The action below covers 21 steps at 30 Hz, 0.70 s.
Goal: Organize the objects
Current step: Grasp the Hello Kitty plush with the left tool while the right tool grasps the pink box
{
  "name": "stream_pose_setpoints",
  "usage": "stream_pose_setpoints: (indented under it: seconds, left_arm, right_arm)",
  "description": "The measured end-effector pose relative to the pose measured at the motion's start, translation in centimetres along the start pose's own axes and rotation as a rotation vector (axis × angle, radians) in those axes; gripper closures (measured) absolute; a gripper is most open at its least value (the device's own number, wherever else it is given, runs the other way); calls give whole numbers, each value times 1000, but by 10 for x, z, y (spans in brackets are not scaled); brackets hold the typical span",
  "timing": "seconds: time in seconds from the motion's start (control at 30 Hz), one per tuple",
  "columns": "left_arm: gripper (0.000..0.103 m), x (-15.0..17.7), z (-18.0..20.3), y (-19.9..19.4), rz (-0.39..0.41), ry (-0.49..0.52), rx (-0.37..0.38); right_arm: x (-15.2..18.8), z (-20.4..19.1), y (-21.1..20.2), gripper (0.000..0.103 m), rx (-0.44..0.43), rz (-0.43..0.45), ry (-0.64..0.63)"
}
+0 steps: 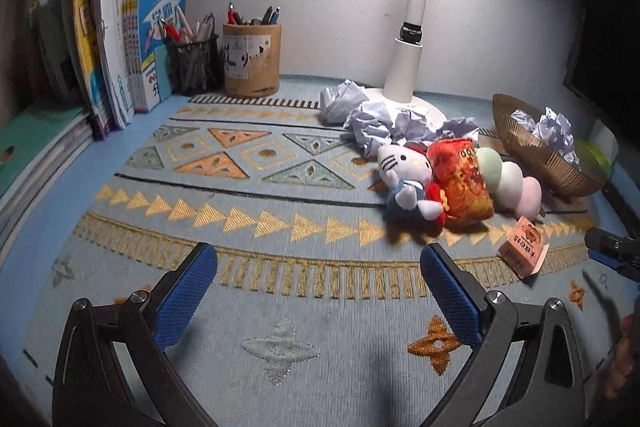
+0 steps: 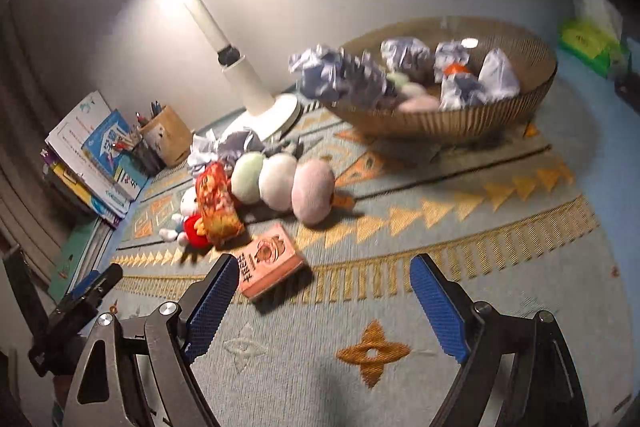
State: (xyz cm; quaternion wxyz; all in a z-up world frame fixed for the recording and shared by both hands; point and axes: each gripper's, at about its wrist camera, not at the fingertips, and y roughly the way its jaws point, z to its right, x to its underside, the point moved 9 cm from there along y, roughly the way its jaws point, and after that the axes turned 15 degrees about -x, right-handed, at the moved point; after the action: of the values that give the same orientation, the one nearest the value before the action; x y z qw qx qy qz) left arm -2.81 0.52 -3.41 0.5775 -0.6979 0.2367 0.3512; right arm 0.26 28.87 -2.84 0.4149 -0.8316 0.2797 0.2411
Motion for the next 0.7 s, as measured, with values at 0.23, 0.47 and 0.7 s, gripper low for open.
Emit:
stream_pose_setpoints:
  seconds: [0.23,0.47,0.7]
  left_arm:
    - [1,8,19,-1,-9,117,-4]
    - [1,8,21,6,-64,118,22]
    - [1,-47,48,30,-163,-18,247]
  right_arm:
    - [7,2,8,17,26,-11,-26]
    - [9,-8,13,17,31,-42,-70]
    - [28,-56,61,18,25,-213,-214]
